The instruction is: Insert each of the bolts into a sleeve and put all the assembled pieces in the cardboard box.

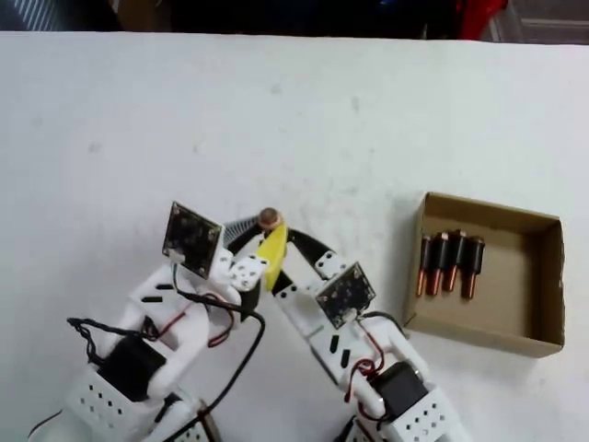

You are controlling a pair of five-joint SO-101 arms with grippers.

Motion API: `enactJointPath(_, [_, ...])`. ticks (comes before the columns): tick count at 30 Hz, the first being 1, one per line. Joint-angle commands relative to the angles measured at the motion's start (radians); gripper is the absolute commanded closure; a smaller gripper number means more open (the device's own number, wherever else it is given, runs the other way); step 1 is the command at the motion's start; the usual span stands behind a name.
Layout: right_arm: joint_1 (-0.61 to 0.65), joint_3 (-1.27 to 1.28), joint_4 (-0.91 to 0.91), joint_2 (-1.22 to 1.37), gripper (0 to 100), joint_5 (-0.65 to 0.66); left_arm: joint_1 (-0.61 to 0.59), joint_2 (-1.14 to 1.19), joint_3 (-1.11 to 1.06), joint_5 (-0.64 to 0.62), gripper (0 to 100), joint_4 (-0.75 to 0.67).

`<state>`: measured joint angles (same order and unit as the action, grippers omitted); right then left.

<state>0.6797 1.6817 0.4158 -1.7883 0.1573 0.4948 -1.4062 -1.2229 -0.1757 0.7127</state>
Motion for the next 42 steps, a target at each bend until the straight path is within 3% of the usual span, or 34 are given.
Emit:
enactJointPath(1, [-0.002, 0.009, 0.004, -0.012, 98.0, 0.017, 0.004, -0.015, 0.006, -0.003, 82, 0.003])
enactJointPath(15, [-0.004, 0.009, 0.002, -0.012, 98.0, 0.017, 0.004, -0.015, 0.006, 0.003, 82, 0.092])
enactJointPath(20, [-0.004, 0.009, 0.002, -0.012, 98.0, 0.017, 0.004, -0.013, 0.006, 0.112, 82, 0.094])
enactJointPath(28, [-0.004, 0.009, 0.002, -0.012, 97.9, 0.017, 0.004, -0.013, 0.006, 0.121, 81, 0.089])
enactJointPath(37, [-0.004, 0.009, 0.002, -0.012, 97.8, 0.017, -0.116, -0.013, 0.006, 0.137, 60, 0.095])
enactJointPath(42, [-0.004, 0.009, 0.002, -0.013, 97.8, 0.017, -0.176, -0.013, 0.011, 0.141, 57, 0.087])
